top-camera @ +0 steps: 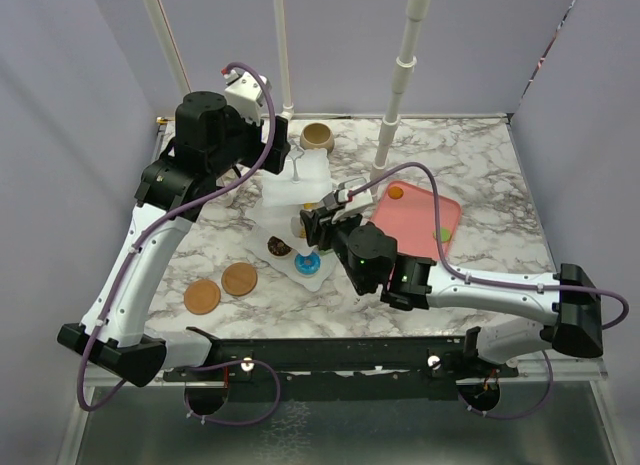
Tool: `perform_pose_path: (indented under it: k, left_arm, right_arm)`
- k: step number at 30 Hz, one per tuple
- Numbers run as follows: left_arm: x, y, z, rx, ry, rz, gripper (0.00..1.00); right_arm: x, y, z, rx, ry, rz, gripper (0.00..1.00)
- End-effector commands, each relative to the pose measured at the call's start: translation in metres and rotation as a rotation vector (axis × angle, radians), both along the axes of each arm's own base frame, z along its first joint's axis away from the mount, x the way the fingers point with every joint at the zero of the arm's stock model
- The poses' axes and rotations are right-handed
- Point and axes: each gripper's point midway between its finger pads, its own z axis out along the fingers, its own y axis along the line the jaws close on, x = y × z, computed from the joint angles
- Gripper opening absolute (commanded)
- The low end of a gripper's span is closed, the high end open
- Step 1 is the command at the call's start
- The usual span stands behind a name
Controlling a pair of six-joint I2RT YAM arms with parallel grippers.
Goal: Serve the afternoon tea
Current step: Place the desert on the desert table.
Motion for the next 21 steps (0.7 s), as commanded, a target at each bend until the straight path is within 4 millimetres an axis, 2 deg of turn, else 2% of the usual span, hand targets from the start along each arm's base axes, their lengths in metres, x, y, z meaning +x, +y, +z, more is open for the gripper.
perform_pose_path:
  k: [1, 7, 12, 16, 21]
  left_arm:
    - [-0.007, 0.006, 0.0, 0.001, 0.001, 0.007, 0.99]
    - [-0.008, 0.006, 0.002, 0.0, -0.003, 0.005, 0.99]
    - [-0.01, 0.007, 0.001, 0.0, -0.003, 0.003, 0.99]
    - [-0.01, 0.006, 0.0, 0.002, -0.001, -0.002, 0.99]
    - [-0.011, 0.005, 0.001, -0.001, -0.003, -0.008, 0.99]
  right_arm:
    - [0.0, 0.022, 0.015, 0.051, -0.037, 0.054, 0.2]
    - [0.005, 0.033, 0.008, 0.034, -0.063, 0.055, 0.21]
    - [0.018, 0.027, -0.004, 0.034, -0.062, 0.025, 0.22]
    - [0.024, 0.024, -0.012, 0.037, -0.045, 0.022, 0.25]
    - [0.022, 0.028, -0.02, 0.029, -0.029, 0.047, 0.34]
